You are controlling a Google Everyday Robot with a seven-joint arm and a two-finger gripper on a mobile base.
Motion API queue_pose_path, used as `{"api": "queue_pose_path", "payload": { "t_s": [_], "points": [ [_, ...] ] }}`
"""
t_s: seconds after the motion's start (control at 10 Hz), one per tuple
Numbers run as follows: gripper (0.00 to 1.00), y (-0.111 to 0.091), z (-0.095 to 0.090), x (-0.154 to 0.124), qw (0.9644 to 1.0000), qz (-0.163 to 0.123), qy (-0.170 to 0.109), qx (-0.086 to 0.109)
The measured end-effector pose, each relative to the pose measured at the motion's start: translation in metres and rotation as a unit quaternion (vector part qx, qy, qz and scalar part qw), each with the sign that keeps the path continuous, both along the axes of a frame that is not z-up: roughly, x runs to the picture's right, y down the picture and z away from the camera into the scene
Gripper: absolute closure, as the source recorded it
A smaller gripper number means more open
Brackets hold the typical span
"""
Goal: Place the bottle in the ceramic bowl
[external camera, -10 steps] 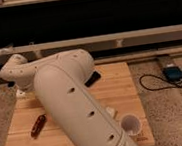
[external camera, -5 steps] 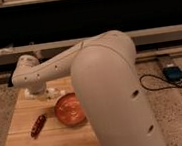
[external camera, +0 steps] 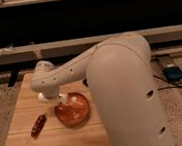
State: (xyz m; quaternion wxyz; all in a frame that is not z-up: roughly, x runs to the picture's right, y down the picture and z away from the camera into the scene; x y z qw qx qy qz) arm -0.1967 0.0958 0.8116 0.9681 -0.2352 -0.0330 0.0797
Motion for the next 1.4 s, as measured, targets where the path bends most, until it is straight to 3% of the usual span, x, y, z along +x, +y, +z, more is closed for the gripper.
{"api": "queue_pose_path", "payload": {
  "t_s": [0.2, 0.4, 0.9, 1.1, 1.4],
  "points": [
    [0.28, 0.007, 0.008, 0.014, 0.9997, 0.015, 0.010, -0.015],
    [0.20, 0.012, 0.010, 0.030, 0.9993, 0.020, 0.020, -0.023],
    [0.20, 0.014, -0.002, 0.047, 0.9992, 0.021, 0.024, -0.024],
    [0.20, -0.001, -0.026, 0.042, 0.9998, 0.019, 0.003, 0.005],
    [0.20, -0.003, -0.030, 0.040, 0.9998, 0.017, -0.001, 0.011]
  ]
}}
